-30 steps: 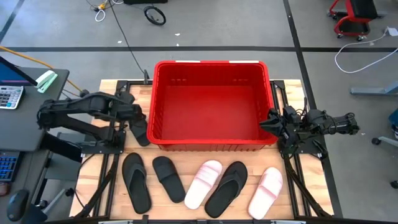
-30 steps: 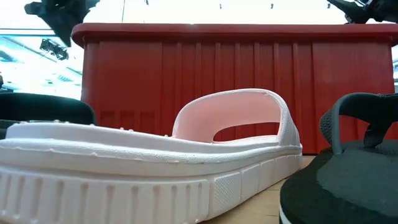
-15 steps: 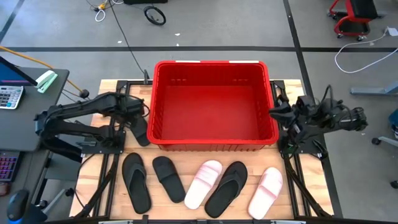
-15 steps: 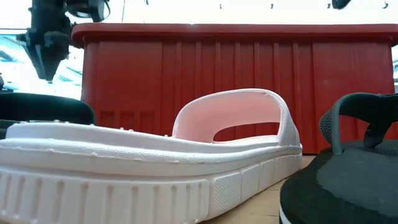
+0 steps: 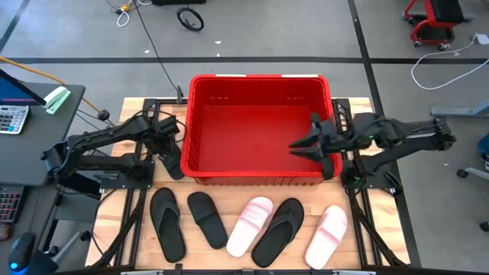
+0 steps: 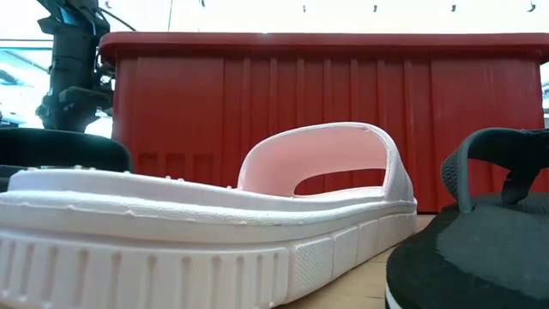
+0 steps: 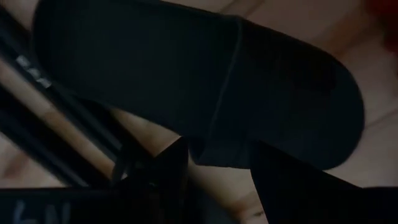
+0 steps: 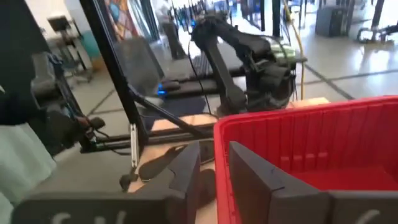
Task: Pick and place slides into bin
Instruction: Put the top black slide into the red bin
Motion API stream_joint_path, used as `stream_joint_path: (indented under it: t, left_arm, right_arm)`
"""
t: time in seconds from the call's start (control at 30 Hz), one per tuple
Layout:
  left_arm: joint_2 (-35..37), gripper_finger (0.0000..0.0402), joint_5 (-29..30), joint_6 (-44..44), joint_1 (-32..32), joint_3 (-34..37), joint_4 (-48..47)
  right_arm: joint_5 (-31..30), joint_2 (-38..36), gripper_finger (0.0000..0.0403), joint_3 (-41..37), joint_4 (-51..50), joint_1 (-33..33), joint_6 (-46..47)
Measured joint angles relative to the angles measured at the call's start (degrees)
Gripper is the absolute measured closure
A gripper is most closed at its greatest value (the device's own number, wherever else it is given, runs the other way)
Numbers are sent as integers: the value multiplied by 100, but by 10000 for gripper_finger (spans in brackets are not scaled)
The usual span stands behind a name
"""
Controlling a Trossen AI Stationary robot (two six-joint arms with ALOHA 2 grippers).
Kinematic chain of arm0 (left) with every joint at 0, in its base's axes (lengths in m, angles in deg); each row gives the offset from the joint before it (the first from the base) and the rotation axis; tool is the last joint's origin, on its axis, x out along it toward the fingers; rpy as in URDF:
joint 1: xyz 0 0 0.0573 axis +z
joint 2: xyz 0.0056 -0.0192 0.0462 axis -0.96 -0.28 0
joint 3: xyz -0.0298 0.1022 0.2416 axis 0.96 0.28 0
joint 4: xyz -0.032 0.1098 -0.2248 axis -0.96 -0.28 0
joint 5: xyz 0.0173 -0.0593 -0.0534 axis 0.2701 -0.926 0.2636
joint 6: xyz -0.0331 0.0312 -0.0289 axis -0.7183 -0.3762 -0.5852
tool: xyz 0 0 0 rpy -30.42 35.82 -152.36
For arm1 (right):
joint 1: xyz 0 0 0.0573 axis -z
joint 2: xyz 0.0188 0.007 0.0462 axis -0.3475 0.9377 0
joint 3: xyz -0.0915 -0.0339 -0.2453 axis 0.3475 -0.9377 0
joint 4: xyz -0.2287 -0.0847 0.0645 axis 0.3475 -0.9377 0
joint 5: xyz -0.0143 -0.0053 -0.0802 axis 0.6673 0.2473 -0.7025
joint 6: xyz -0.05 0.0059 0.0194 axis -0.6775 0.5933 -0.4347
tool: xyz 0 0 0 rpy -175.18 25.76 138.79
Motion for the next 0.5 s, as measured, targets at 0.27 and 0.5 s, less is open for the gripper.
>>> stream_joint_path:
  t: [0.27,0.5]
  left_arm:
    - [-2,230,-373,265,357,-14,63]
    - [-318,230,-371,116,705,-14,270]
  right_arm:
    - [-5,1075,268,888,-712,123,0]
    - [0,1349,238,1153,-801,59,-74]
